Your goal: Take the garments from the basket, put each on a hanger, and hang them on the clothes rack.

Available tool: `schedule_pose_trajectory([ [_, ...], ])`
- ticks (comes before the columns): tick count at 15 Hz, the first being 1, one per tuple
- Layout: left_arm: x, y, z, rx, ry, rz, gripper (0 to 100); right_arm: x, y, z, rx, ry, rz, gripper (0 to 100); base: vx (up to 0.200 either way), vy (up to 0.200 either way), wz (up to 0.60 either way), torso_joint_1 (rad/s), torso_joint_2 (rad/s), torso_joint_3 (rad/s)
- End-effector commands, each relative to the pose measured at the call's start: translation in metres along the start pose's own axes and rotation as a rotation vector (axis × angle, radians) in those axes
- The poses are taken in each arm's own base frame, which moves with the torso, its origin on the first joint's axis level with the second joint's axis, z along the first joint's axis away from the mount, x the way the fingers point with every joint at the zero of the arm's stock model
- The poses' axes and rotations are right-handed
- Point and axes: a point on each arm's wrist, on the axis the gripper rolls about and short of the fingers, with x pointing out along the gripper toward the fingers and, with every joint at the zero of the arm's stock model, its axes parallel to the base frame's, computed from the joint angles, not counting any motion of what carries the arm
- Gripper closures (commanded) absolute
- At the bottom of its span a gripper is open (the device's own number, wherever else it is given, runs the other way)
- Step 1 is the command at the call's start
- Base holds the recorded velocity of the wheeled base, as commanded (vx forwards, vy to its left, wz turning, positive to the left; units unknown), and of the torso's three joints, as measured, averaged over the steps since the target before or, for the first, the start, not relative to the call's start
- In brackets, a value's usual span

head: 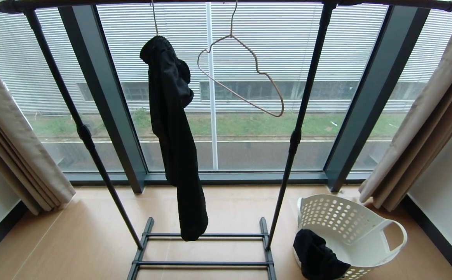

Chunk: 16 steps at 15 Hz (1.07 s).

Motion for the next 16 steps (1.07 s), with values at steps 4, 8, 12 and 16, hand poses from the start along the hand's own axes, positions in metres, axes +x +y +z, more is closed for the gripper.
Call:
schedule_pose_trajectory([
  [4,0.0001,0.0000,0.0000,-0.001,0.001,0.000,0,0.0000,0.0000,0.0000,-0.001,0.000,0.001,0,0.000,0.000,-0.60,-0.001,0.00,0.006],
  [8,0.0001,0.0000,0.0000,-0.001,0.001,0.000,0,0.0000,0.0000,0.0000,-0.001,0.000,0.001,0,0.000,-0.050,-0.15,0.001,0.00,0.002],
  [12,0.0001,0.0000,0.0000,-0.001,0.001,0.002,0,0.0000,0.0000,0.0000,-0.001,0.000,0.001,0,0.000,-0.200,0.00,0.001,0.00,0.000],
  [16,0.0001,0.0001,0.0000,-0.008,0.002,0.006,0,0.0001,0.0000,-0.0005,-0.001,0.001,0.001,0,0.000,0.000,0.00,0.000,0.00,0.000],
])
